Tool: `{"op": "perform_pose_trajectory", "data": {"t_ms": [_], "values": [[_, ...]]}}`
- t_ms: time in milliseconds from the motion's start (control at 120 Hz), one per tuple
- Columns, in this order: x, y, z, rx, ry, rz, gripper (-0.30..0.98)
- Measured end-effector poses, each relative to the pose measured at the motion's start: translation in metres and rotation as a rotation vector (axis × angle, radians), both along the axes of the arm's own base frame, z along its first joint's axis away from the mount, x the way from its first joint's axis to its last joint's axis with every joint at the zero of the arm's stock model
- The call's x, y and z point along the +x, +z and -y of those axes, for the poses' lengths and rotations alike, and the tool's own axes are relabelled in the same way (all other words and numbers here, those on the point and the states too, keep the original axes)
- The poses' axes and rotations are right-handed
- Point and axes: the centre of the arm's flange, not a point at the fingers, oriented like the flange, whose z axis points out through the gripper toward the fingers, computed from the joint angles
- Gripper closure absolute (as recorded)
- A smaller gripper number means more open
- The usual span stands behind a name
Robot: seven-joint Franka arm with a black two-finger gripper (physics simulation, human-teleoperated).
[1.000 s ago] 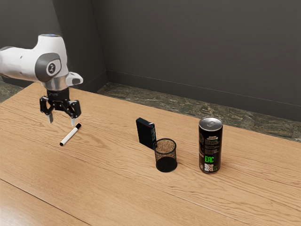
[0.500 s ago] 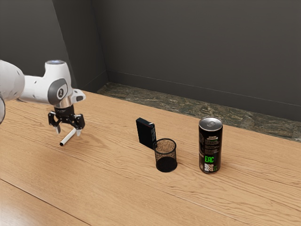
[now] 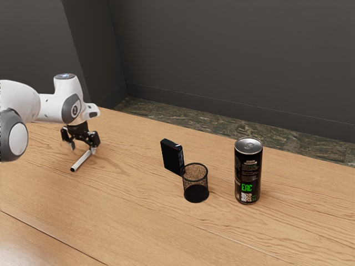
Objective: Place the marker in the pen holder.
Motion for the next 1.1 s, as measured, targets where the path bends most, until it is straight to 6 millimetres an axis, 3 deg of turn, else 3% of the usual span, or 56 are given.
{"op": "perform_pose_trajectory", "data": {"t_ms": [458,642,933,1100], "values": [[0.0028,-0.0040,-0.0021,-0.007,-0.104,0.001,0.04],[0.0035,-0.0015,-0.0013,-0.003,-0.134,0.001,0.22],[0.0038,-0.0012,-0.0004,-0.001,-0.165,-0.003,0.60],[0.0038,-0.0001,-0.0004,0.001,-0.172,-0.002,0.72]]}}
